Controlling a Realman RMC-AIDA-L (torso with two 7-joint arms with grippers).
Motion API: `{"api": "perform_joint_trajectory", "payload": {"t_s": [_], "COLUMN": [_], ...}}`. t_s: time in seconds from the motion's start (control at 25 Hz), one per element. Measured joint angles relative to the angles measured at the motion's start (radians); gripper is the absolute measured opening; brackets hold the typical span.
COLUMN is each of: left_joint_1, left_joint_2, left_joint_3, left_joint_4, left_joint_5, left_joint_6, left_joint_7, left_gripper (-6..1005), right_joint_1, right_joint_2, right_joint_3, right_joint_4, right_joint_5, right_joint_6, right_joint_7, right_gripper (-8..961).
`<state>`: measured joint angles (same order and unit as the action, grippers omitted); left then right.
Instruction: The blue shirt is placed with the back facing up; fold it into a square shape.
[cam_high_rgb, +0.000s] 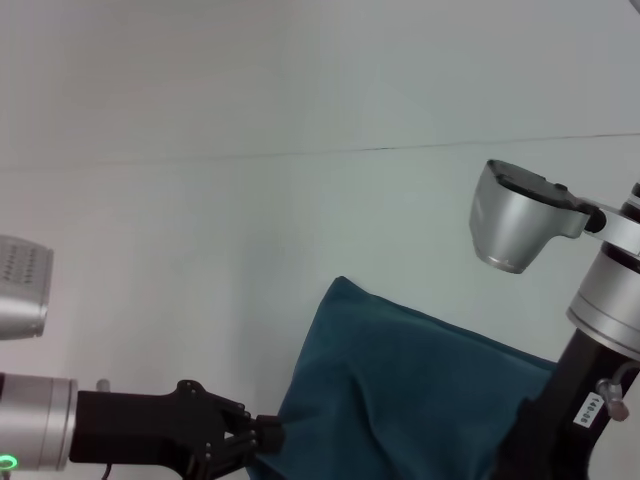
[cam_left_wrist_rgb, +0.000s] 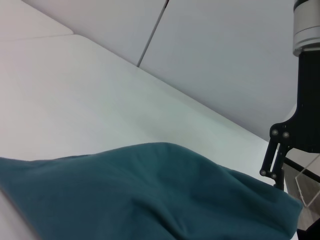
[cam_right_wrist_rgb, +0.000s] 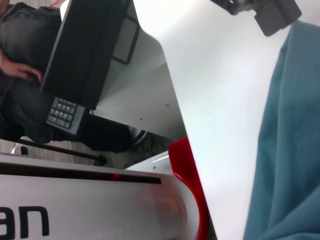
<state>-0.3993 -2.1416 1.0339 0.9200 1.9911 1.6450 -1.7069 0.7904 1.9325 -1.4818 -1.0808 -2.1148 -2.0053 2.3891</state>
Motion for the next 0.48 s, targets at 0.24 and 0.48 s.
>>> {"api": "perform_joint_trajectory", "payload": {"t_s": [0.24,0.48], "left_joint_1": [-0.004,-0.006], "left_joint_2": [0.002,0.004], "left_joint_3": [0.000,0.000], "left_joint_4": [-0.001,0.000], "left_joint_5": [0.000,0.002], "left_joint_6": [-0.002,-0.001], "left_joint_7": [0.000,-0.003], "left_gripper": [72,72], "right_joint_1": [-0.013,-0.016], "right_joint_2": [-0.004,-0.012], "right_joint_3": [-0.013,0.002], "right_joint_4": [-0.004,-0.047], "right_joint_5": [-0.106,-0.227], "right_joint_6": [0.002,-0.001], "right_joint_7": [0.068,0.129], "right_gripper": [923,920]}}
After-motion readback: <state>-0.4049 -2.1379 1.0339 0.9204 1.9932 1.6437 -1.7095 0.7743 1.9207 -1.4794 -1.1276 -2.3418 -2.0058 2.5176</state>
